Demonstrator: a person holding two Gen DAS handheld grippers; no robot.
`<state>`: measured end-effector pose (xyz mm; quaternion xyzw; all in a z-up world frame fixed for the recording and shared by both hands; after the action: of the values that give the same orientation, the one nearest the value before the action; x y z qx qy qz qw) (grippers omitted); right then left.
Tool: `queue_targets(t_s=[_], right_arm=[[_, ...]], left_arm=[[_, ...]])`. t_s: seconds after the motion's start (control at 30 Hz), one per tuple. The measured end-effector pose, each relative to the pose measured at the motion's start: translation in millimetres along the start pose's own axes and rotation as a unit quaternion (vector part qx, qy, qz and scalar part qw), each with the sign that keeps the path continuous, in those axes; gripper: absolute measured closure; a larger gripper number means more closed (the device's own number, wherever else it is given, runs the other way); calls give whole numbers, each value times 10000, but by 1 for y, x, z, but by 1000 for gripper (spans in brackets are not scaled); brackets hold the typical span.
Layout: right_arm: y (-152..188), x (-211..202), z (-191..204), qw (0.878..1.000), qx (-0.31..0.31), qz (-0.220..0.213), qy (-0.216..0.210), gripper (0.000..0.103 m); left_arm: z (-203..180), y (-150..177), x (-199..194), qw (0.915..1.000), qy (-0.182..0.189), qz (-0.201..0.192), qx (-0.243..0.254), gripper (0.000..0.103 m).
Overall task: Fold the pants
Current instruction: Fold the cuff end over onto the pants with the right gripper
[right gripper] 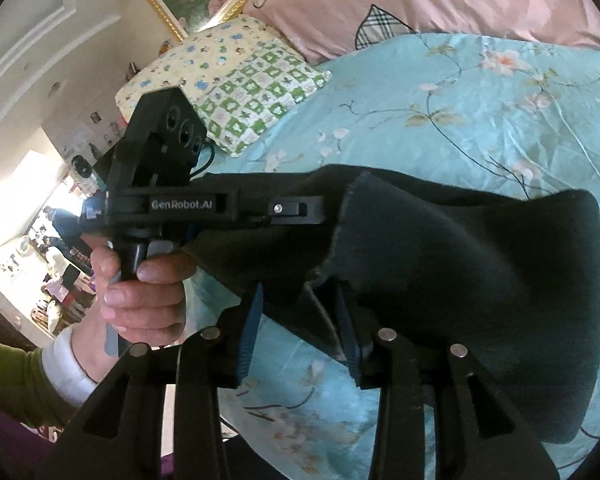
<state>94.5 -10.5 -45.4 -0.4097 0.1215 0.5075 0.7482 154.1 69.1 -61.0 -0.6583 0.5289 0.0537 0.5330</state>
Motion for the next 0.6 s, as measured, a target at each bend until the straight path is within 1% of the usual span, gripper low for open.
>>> queue_targets(t_s=[0.13,0.2,0.23,0.27,0.33,0.43,0.5,0.57,0.6], right_arm=[[-6,-6,9,9999,-65,-89,-94,62],[-10,-9,13,9997,-88,-142,-152,59],[-12,-10,15,9997,-104,-171,-169,57],[-14,-11,16,9996,-122,-181,-187,57],[-18,-11,20,9995,-188,-179,-194,56],[-25,-10,24,9992,-276,-184,-211,56],[-30,-9,27,9991,-311,-196,-217,55],[-36,-7,30,9989,-347,-194,-243,51],[-38,-5,32,9988,-360,-191,-270,51]], left_arm=[[13,11,-20,9992,-243,-140,-279,93],[18,15,-28,9982,-421,-193,-376,93],[21,18,-35,9972,-590,-224,-407,93],[23,21,-41,9965,-681,-250,-426,93],[26,27,-54,9943,-855,-347,-533,88],[34,35,-72,9904,-981,-512,-824,84],[40,42,-85,9873,-1054,-608,-1024,83],[48,51,-100,9829,-1202,-682,-1214,80],[51,54,-105,9811,-1258,-708,-1286,76]])
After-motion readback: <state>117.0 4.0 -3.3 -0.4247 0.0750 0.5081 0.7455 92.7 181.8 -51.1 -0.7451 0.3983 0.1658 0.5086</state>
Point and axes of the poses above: each gripper's, at about its wrist camera, not at the fingertips, and x roughly the way its jaws point, z to its left, y to its underside, the point moved 8 cm from there along x, roughly the way its jaws point, and after that the axes turned 15 degrees about x, right-handed, at the moved point
